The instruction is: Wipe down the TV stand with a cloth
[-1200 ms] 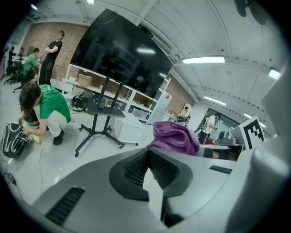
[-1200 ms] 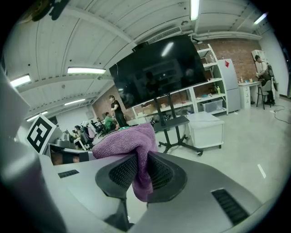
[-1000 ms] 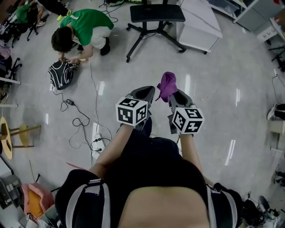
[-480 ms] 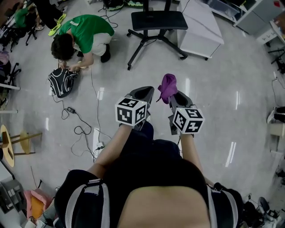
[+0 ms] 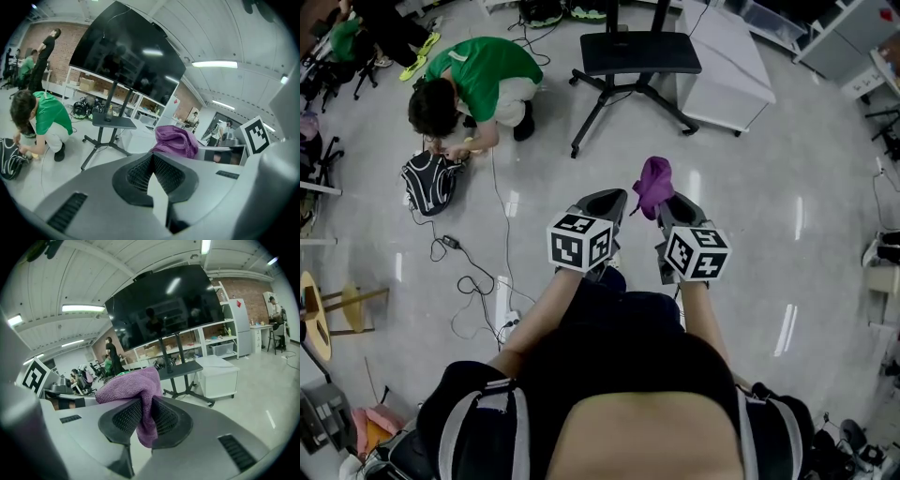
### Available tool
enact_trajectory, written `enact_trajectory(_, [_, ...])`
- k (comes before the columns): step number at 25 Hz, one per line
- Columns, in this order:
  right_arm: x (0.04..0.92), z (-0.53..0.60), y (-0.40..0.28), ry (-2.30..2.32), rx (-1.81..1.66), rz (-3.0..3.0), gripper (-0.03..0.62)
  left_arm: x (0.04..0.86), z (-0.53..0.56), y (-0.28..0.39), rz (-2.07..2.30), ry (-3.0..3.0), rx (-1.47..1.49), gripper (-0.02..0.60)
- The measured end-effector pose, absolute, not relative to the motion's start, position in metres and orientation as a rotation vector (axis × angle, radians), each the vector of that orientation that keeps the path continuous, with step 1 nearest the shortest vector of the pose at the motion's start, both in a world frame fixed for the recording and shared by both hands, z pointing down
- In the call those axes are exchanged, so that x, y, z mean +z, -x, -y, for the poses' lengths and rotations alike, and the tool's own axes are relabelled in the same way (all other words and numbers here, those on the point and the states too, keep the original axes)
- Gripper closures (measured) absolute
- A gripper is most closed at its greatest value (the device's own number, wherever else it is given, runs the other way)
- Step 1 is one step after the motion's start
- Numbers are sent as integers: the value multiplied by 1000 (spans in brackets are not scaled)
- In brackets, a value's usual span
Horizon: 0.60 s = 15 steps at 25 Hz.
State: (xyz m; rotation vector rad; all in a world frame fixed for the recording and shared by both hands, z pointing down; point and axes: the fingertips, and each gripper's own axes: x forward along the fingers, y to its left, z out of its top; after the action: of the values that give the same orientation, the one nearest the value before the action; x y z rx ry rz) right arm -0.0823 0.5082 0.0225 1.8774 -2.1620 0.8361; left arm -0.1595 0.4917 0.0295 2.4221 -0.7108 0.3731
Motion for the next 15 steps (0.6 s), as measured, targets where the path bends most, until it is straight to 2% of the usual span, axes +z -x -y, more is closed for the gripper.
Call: enact_trajectory(15, [18, -496, 53, -1992, 844, 2087, 525, 29, -466, 157, 699, -2429, 361, 575])
